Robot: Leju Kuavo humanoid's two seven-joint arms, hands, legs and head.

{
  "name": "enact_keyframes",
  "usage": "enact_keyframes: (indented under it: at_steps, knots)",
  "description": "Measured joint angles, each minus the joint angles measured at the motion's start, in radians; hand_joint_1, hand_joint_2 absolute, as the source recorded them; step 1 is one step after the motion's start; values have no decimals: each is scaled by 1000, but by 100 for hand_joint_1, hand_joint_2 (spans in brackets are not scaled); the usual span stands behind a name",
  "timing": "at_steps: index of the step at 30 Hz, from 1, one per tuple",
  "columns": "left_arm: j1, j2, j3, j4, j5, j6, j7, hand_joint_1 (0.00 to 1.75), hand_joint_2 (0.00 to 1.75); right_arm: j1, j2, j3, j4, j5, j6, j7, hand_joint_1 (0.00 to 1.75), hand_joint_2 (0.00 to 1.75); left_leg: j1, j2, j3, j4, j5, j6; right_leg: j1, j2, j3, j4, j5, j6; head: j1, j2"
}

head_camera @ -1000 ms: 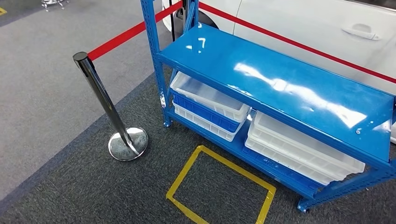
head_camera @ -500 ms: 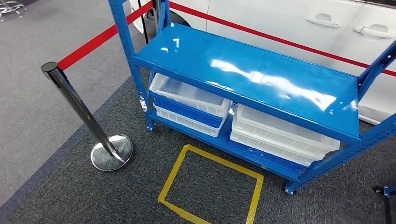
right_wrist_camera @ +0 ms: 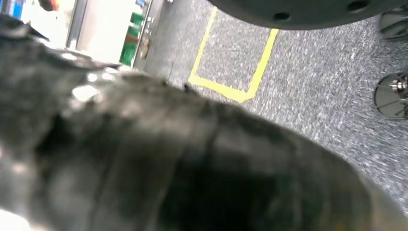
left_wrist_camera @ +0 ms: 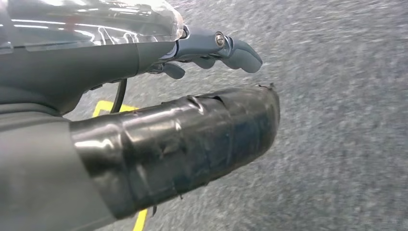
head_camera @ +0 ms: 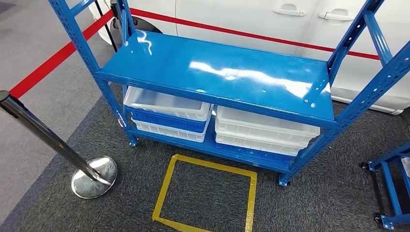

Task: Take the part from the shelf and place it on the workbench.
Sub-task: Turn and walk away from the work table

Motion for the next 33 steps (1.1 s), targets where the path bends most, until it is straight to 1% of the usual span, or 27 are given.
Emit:
enact_keyframes:
  at_steps: [1,3,4,5,6,7,8,9,10,11,12,13,14,15,17,19,21,23,24,25,26,27,28,29,30,31,33]
  knots:
    - [0,0,0,0,0,0,0,0,0,0,0,0,0,0,0,0,0,0,-1,-8,5,-13,-2,4,0,9,-5,4,-1,6,0,0]
    - [-4,0,0,0,0,0,0,0,0,3,0,0,0,0,0,1,0,0,-3,9,9,-18,0,16,-2,23,-11,4,1,18,0,0]
    - [-5,0,0,0,0,0,0,0,0,5,-1,0,0,0,0,2,0,0,-2,20,11,-22,2,23,-2,12,-13,9,-3,23,1,0]
    - [-6,0,0,0,0,0,0,0,0,5,-1,0,0,1,0,2,0,0,-1,32,13,-27,5,30,-1,-10,-24,31,-16,28,2,0]
    - [-5,-1,0,0,0,0,-1,0,0,5,-1,0,0,1,0,2,0,0,1,44,15,-30,7,36,-1,-39,-42,71,-39,32,4,0]
    - [-4,0,0,0,0,0,-1,0,0,4,-1,0,0,2,0,2,0,0,-1,56,16,-32,6,39,0,-68,-72,131,-69,36,5,0]
    - [-3,0,1,0,0,-1,-2,0,0,3,-1,0,0,2,0,2,0,0,-2,69,16,-32,4,42,-2,-84,-107,197,-98,39,5,0]
    - [-1,0,1,0,0,-1,-2,0,0,2,-1,0,0,3,-1,2,0,0,-3,80,16,-32,2,42,-4,-91,-135,249,-114,41,5,0]
    - [0,0,1,0,0,-1,-2,0,0,2,-1,0,0,3,-2,3,0,0,-4,90,18,-32,0,42,-5,-94,-150,273,-114,42,5,0]
    - [0,0,1,0,0,-1,-2,0,0,3,-1,0,0,4,-3,4,0,0,-4,96,20,-32,-3,41,-6,-97,-142,257,-93,42,5,0]
    - [-2,0,1,0,0,-1,-2,0,0,4,-1,0,0,5,-5,5,0,0,-4,100,24,-32,-5,39,-6,-100,-115,203,-59,38,5,0]
    - [-3,-1,1,0,0,-1,-3,0,0,6,-1,0,0,7,-7,7,0,0,-4,104,28,-32,-7,37,-3,-106,-78,130,-26,32,5,0]
    - [-4,-2,1,0,0,-1,-3,0,0,6,-1,0,0,8,-8,9,0,0,-6,106,31,-32,-10,33,1,-113,-44,65,-3,24,5,0]
    - [-5,-2,1,0,0,-1,-4,0,0,6,-1,0,0,8,-9,10,0,0,-6,109,33,-32,-12,29,5,-118,-22,21,8,16,5,0]
    - [-7,-4,1,0,0,-1,-4,0,0,4,-1,0,0,9,-10,11,0,0,-8,114,36,-36,-14,19,12,-121,-13,0,5,5,5,0]
    - [-10,-4,1,0,0,0,-4,0,87,3,-1,0,0,9,-12,12,0,0,-8,111,42,-37,-18,8,9,-115,-5,-13,8,-4,5,0]
    - [-10,-5,1,0,0,0,-5,0,175,3,-1,0,0,10,-15,13,0,0,-8,89,23,11,-49,1,2,-112,7,-31,15,-15,3,0]
    - [-7,-5,1,0,0,0,-7,0,175,2,-1,0,0,12,-20,19,0,0,-5,69,-39,133,-107,-3,2,-107,11,-35,15,-22,2,0]
    - [-6,-5,1,0,0,0,-8,0,175,1,-1,0,0,14,-22,22,0,0,-5,65,-73,193,-126,-5,3,-103,11,-34,14,-24,2,0]
    - [-4,-5,1,0,0,-1,-8,0,175,1,-1,0,0,15,-23,25,0,0,-5,64,-95,227,-127,-7,4,-98,12,-32,12,-25,2,0]
    - [-3,-5,1,0,0,-2,-9,0,175,0,-1,0,0,17,-23,27,0,44,-5,64,-100,224,-108,-7,4,-93,14,-29,9,-25,2,0]
    - [-2,-5,1,0,0,-4,-10,0,175,0,0,1,0,19,-24,29,0,87,-5,64,-87,183,-72,-7,4,-88,16,-25,5,-23,2,0]
    - [-2,-4,1,0,0,-7,-13,0,175,0,0,1,0,21,-24,32,0,131,-5,63,-62,118,-31,-5,3,-84,17,-19,0,-20,2,0]
    - [-2,-3,1,0,0,-12,-16,0,175,0,0,1,0,24,-25,35,0,175,-6,61,-38,55,-3,-2,5,-81,15,-11,-6,-15,2,0]
    - [-2,-3,1,0,0,-16,-18,0,175,0,0,1,1,27,-25,38,0,175,-7,58,-20,10,14,3,7,-79,13,-4,-11,-10,2,0]
    - [-3,-2,1,0,0,-19,-21,0,175,0,1,2,1,31,-24,41,0,175,-9,56,-11,-13,18,7,8,-77,10,1,-14,-5,3,0]
    - [-5,-2,1,0,0,-24,-23,0,175,0,1,4,1,37,-21,46,0,175,-10,56,-9,-18,16,17,8,-76,8,2,-15,5,3,0]
